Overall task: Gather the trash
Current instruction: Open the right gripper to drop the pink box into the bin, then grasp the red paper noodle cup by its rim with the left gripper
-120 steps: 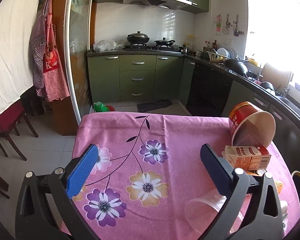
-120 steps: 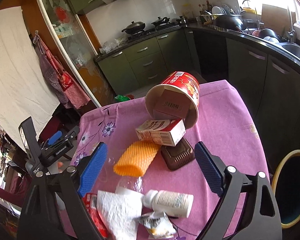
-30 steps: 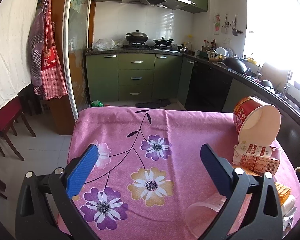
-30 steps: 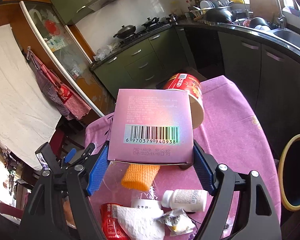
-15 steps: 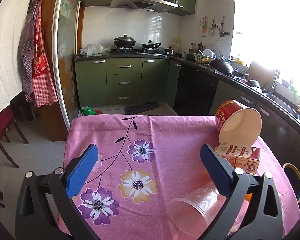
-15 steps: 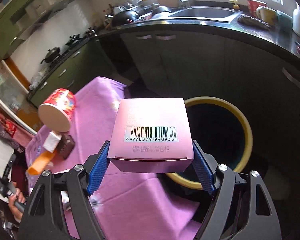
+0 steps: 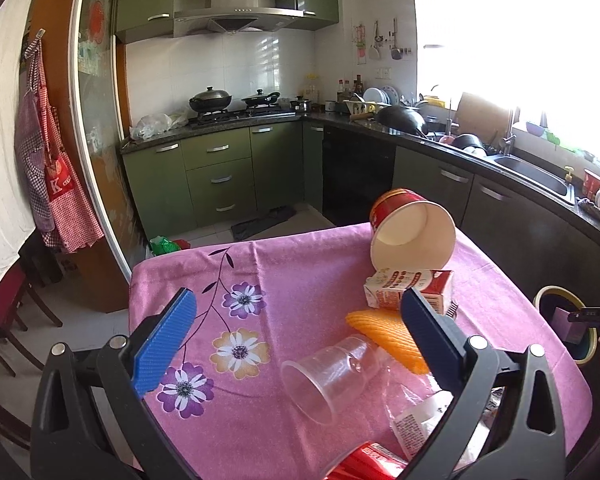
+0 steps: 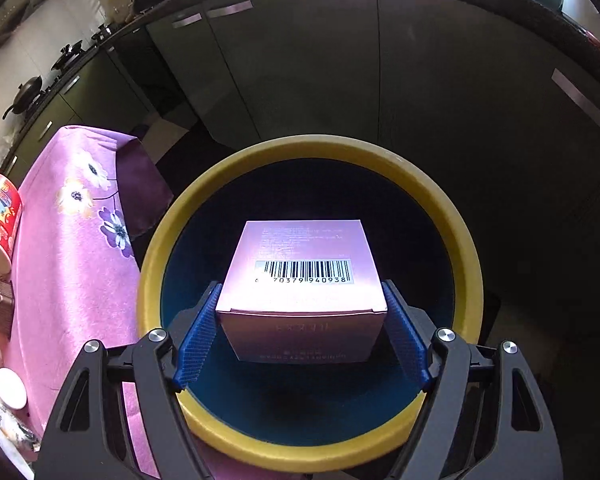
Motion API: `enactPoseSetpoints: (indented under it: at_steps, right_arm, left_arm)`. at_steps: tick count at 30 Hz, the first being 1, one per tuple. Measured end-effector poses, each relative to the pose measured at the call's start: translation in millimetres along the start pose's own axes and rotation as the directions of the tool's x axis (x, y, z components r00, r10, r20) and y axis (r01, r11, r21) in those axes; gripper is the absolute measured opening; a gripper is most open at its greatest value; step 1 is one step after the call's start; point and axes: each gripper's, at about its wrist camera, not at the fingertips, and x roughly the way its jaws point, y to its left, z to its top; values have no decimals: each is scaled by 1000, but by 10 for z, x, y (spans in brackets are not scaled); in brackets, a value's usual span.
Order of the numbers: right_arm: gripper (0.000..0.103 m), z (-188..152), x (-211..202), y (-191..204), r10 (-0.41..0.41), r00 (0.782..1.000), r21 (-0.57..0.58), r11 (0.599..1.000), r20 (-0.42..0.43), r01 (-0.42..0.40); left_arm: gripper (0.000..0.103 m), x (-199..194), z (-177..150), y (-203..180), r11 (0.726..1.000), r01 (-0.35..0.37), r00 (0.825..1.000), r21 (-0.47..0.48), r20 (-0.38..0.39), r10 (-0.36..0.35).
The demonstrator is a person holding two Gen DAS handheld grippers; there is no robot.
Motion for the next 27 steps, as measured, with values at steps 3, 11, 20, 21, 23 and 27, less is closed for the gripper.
enactPoseSetpoints:
  at_steps: [3, 11, 20, 21, 23, 27]
  right_arm:
    - [88, 48, 60, -89, 14, 1000, 5, 1000, -11, -14]
    - [88, -1, -233, -209, 64, 996, -6, 998, 57, -64]
    - [88, -228, -679, -46, 133, 983, -62, 990, 127, -126]
    - [88, -256, -738, -25, 137, 981, -70, 989, 134, -129]
    - [88, -294, -846, 39, 143, 979, -87, 988, 147, -131]
    - [88, -359, -996, 168, 166, 973, -113, 982, 162, -149]
  left_arm:
    - [97, -22, 27, -146, 1000, 24, 1000, 13, -10, -24]
    - [97, -32, 145, -480, 996, 70, 997, 58, -22, -69]
    - [97, 360, 393, -793, 972, 80, 996, 222, -52, -71]
    - [97, 468, 444, -815, 967, 88, 995, 239, -66, -74]
    - [97, 662, 525, -855, 959, 101, 993, 264, -88, -81]
    - [97, 1005, 616, -890, 948, 120, 989, 296, -124, -86]
